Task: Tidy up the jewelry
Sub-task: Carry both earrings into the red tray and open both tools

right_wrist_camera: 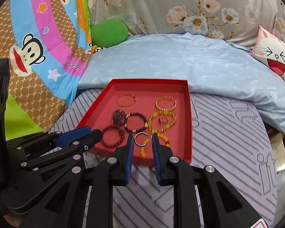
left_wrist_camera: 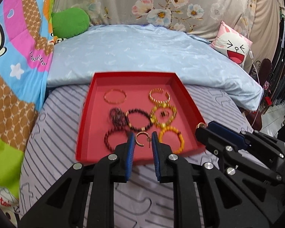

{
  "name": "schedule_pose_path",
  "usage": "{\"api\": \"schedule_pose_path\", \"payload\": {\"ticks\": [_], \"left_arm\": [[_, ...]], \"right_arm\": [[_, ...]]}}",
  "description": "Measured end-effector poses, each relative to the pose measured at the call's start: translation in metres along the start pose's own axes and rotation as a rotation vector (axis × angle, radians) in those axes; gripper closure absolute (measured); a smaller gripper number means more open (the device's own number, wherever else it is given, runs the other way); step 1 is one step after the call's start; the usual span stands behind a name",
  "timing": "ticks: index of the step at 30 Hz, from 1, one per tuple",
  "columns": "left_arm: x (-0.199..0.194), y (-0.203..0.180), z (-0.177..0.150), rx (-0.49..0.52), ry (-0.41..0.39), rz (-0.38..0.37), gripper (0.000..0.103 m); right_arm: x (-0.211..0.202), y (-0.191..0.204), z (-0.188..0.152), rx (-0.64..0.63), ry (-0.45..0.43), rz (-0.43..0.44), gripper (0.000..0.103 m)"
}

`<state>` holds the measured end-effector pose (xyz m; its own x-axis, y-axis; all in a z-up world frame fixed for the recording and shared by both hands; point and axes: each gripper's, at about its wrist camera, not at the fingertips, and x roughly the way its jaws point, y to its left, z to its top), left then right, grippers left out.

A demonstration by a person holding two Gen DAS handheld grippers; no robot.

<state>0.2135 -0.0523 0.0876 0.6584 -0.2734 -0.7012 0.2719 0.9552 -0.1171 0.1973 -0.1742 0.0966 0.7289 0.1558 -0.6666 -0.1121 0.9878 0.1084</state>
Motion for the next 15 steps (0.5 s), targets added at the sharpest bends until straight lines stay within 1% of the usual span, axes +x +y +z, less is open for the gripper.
{"api": "schedule_pose_path", "payload": {"ticks": [5,9,15], "left_arm": [[0.025,0.006,0.031,0.008,-0.014,0.010,0.085],[0.052,0.012,0.047,0.011,0.004,0.027,0.085],[0.092,0.022,0.063,0.001,0.046,0.055,0.085]], "right_arm": [[0.027,-0.007,0.027,0.007,0.000,-0.004,0.085],[0.057,-0.014,0.045,0.009,0.020,-0.020,0.085],[0.097,-0.021,0.059,0.013,0.059,-0.035,0.085]]}}
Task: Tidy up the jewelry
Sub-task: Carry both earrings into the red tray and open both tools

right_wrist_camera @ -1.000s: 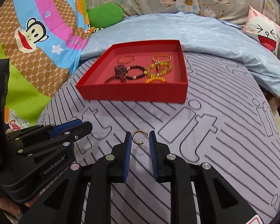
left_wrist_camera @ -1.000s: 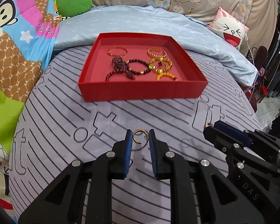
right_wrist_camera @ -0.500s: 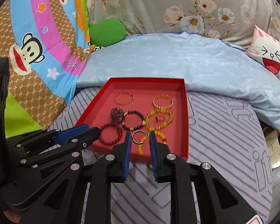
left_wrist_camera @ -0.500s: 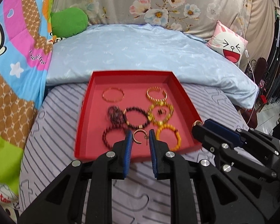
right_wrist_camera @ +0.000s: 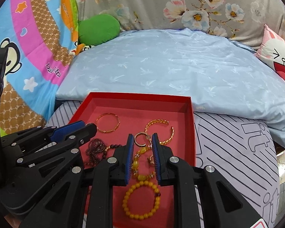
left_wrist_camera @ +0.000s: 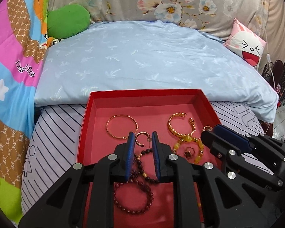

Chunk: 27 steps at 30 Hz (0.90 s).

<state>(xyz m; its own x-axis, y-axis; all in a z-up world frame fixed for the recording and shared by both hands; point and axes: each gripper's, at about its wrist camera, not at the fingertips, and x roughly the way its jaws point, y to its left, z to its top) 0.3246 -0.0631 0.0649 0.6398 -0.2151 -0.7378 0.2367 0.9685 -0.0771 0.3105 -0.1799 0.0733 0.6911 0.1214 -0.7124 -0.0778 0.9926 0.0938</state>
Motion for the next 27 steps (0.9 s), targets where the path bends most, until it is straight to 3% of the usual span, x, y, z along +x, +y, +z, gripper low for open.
{"api": "schedule_pose_path", "payload": {"ticks": [14,21,27], "left_arm": [[0.043,0.013,0.006,-0.021,0.071,0.025,0.085],[0.042,0.013,0.005,-0.021,0.065,0.046,0.070],[0.032,0.011,0.005,-0.021,0.052,0.057,0.069]], "right_arm": [[0.044,-0.004,0.006,0.003,0.068,-0.006,0.084],[0.042,-0.002,0.006,0.001,0.058,-0.018,0.083],[0.032,-0.001,0.004,0.013,0.043,-0.020,0.081]]}}
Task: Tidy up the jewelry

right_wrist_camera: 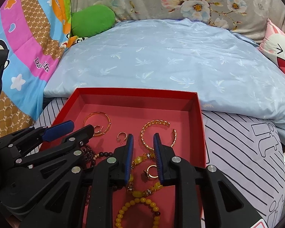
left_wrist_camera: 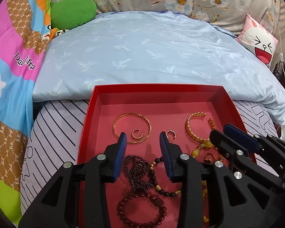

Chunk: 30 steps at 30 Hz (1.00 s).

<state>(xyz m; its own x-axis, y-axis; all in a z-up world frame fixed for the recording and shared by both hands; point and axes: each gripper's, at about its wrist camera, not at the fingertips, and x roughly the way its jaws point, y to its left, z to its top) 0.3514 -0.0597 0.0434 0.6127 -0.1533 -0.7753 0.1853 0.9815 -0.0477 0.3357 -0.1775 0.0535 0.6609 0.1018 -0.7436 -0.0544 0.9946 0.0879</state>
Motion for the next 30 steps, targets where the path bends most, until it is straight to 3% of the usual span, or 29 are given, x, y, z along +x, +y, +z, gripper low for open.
{"api": "schedule_pose_path", "payload": {"ticks": [7,12,24,30], "left_arm": [[-0.017,-0.005,-0.005,0.011,-0.009,0.001,0.068],[-0.039,-0.007,-0.018,0.013,-0.035,0.021,0.057],[-0.074,-0.009,-0.066,-0.011,-0.023,0.050,0.038],[-0.086,-0.006,-0.089,-0.035,-0.018,0.082,0.026]], "right_arm": [[-0.019,0.001,-0.008,0.010,-0.015,-0.009,0.081],[-0.041,0.004,-0.020,0.018,-0.027,-0.038,0.079],[-0.087,0.009,-0.069,0.039,-0.034,-0.079,0.067],[-0.100,0.009,-0.089,0.043,-0.035,-0.108,0.053]]}}
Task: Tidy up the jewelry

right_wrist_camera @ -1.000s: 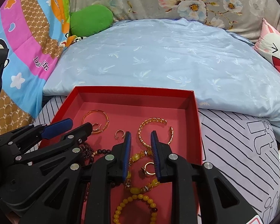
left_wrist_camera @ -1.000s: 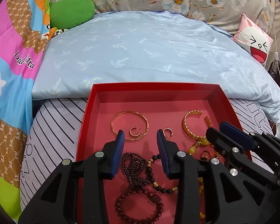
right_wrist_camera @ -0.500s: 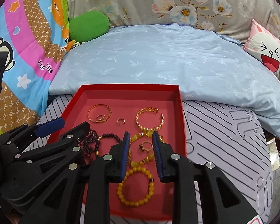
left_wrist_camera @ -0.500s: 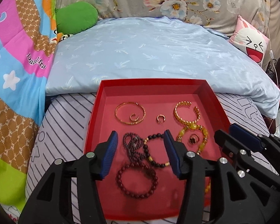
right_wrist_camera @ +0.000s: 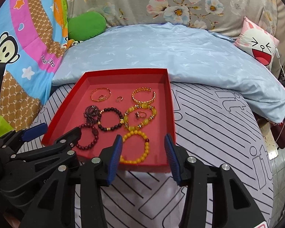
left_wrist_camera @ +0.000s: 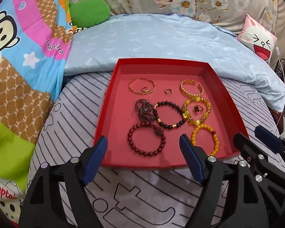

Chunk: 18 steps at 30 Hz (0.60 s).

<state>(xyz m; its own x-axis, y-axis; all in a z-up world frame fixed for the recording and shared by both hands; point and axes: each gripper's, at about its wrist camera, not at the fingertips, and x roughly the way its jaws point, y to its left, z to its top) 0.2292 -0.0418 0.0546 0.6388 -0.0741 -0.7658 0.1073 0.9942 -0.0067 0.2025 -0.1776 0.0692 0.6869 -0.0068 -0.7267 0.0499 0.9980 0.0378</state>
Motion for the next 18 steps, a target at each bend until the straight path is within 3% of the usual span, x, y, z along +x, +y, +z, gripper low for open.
{"api": "schedule_pose_path", "payload": {"ticks": [8,18], "left_arm": [[-0.006,0.009,-0.019,-0.036,0.008,0.026,0.012],[-0.008,0.012,-0.032,-0.037,0.024,0.021,0.009]], "right_arm": [[-0.008,-0.004,-0.017,-0.001,-0.009,-0.020,0.037],[-0.011,-0.012,-0.028,0.045,-0.005,0.002,0.019]]}}
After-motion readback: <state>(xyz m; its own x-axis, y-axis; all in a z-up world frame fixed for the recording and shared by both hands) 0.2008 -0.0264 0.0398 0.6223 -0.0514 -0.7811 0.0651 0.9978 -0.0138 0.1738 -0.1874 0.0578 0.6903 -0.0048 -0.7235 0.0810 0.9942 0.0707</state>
